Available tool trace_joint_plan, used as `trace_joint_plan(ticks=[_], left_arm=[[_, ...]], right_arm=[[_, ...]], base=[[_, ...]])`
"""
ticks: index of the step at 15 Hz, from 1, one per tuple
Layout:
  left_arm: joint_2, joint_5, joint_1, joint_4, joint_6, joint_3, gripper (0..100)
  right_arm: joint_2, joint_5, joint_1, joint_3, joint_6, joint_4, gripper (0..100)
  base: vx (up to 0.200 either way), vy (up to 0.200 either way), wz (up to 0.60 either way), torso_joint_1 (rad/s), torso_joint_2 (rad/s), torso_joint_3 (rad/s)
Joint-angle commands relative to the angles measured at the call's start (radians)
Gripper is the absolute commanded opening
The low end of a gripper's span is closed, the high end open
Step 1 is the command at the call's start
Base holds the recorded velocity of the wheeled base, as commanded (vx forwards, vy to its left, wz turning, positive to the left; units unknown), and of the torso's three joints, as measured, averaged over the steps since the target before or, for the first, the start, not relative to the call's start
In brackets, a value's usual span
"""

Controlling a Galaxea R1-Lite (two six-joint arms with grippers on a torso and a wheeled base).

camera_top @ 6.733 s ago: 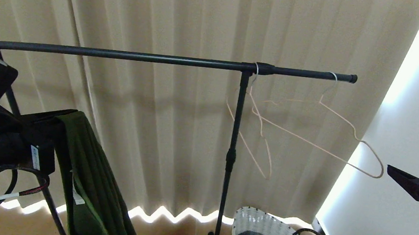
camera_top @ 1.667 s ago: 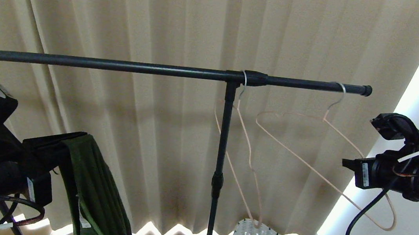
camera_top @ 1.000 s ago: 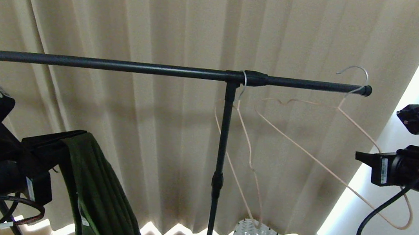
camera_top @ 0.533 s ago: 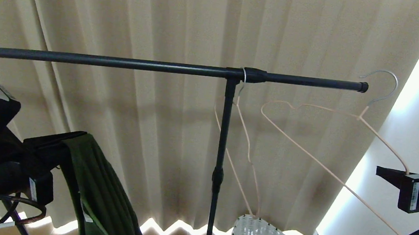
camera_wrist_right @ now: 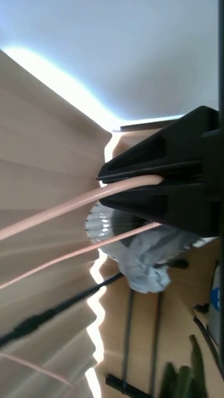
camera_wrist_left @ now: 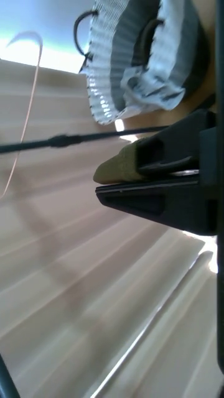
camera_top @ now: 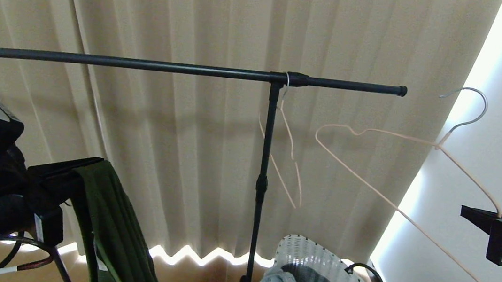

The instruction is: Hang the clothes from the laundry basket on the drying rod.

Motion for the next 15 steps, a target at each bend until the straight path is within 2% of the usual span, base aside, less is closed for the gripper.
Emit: trace_joint_plan(ticks=[1, 8, 15], left_arm=[[0.002, -0.001, -0.001, -0.002, 0.0, 0.002, 0], [0.014, 0.002, 0.001, 0.0, -0.004, 0.0, 0], [0.017, 0.002, 0.001, 0.0, -0.004, -0.003, 0]], right_arm=[[0.0, 0.002, 0.001, -0.001, 0.002, -0.003, 0], [-0.019, 0.011, 0.028, 0.01, 0.008, -0.066, 0], [-0.036, 0.011, 0.081, 0.006, 0.017, -0.067, 0]], base=[[0.0, 0.0, 0.0, 0.0, 0.0, 0.0], [0.0, 0.0, 0.0, 0.0, 0.0, 0.0], [0.0, 0.2, 0.0, 0.004, 0.0, 0.0]])
